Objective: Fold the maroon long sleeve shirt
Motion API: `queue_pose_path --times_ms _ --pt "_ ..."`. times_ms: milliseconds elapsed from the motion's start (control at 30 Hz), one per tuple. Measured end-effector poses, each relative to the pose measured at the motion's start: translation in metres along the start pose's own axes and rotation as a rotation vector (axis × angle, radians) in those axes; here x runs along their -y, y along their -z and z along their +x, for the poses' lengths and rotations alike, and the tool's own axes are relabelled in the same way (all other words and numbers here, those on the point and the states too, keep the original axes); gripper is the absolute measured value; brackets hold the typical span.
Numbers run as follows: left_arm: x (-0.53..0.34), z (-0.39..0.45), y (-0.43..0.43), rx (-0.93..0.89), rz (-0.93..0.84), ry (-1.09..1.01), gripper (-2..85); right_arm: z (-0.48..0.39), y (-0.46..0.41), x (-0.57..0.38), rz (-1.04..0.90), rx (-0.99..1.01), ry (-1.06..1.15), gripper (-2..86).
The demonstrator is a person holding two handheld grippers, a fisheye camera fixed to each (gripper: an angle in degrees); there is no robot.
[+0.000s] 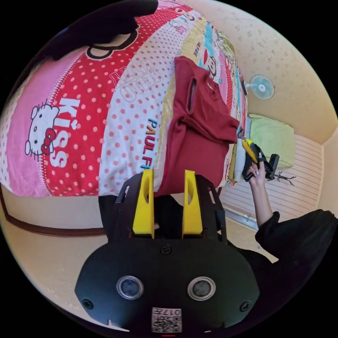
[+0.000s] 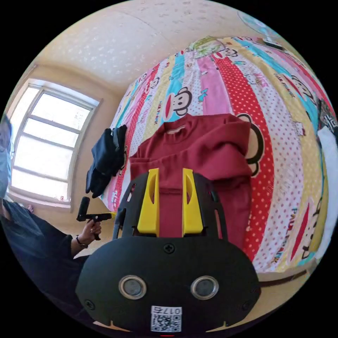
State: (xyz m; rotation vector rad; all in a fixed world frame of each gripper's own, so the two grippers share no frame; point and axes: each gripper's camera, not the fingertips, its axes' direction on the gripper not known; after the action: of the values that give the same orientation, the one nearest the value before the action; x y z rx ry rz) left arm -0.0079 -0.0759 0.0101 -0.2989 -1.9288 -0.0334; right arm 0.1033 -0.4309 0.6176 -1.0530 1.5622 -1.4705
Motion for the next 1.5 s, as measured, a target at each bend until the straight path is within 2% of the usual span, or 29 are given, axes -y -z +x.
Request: queue_pose_path --times_ms 67,133,167,200,233,267,333,467,633,767,833,867,1000,1100,1200,1300,1400,1500 --pt "0.014 0.008 -0.021 -0.013 -0.026 -0.049 13.3 0.032 0.0 -0.013 -0.087 -0.288 -0.049 12.2" --pt "0.026 0.02 -0.049 -0.005 -0.07 -0.095 12.0 0.057 -0.024 -0.024 -0.233 -0.369 -0.071 13.0" --pt "0.031 0.027 -0.063 0.07 -0.093 -0.098 9.1 0.074 -0.05 -0.036 -0.389 -0.322 -0.094 12.9" --pt "0.032 0.035 -0.067 0.165 -0.092 -0.11 6.2 0.079 -0.06 -0.044 -0.429 -0.294 -0.115 12.5" --pt "0.032 0.039 -0.067 0.157 -0.105 -0.139 4.9 0.077 -0.046 -0.054 -0.3 -0.27 -0.153 9.9" --pt "0.033 0.044 -0.068 0.071 -0.149 -0.176 3.3 0.078 -0.038 -0.056 -0.328 -0.204 -0.195 5.4" --pt "0.03 0.047 -0.053 -0.031 -0.149 -0.15 2.4 0.073 -0.018 -0.052 -0.309 -0.076 -0.228 4.4" --pt "0.038 0.071 -0.008 -0.079 -0.142 -0.222 1.2 0.05 0.045 -0.005 -0.185 -0.073 -0.199 3.5" --pt "0.109 0.107 0.05 -0.152 0.074 -0.28 2.0 0.051 0.061 0.09 -0.052 0.008 -0.077 3.6" --pt "0.183 0.093 0.062 -0.219 0.182 -0.135 6.5 0.082 0.051 0.171 -0.025 0.088 -0.035 5.3" --pt "0.183 0.09 0.069 -0.203 0.218 -0.115 9.8 0.092 0.055 0.184 -0.043 0.121 -0.038 8.0" --pt "0.172 0.091 0.073 -0.143 0.236 -0.116 11.3 0.097 0.061 0.185 -0.059 0.121 -0.031 11.2" --pt "0.105 0.082 0.046 0.071 0.195 -0.07 14.8 0.119 0.069 0.151 -0.132 0.024 0.002 14.2" --pt "0.07 0.07 -0.005 0.038 0.073 -0.022 16.3 0.148 0.053 0.111 -0.218 0.053 -0.029 16.2" --pt "0.057 0.073 -0.042 0.026 0.062 -0.011 15.5 0.182 0.035 0.084 -0.25 0.172 -0.13 17.6" --pt "0.06 0.084 -0.045 0.125 0.073 0.008 14.0 0.2 0.041 0.081 -0.21 0.242 -0.143 17.5" --pt "0.057 0.089 -0.039 0.074 0.062 0.002 15.8 0.212 0.067 0.084 -0.126 0.3 -0.151 17.4" --pt "0.041 0.082 -0.035 0.035 0.137 0.044 15.6 0.226 0.09 0.081 -0.059 0.312 -0.18 16.9"
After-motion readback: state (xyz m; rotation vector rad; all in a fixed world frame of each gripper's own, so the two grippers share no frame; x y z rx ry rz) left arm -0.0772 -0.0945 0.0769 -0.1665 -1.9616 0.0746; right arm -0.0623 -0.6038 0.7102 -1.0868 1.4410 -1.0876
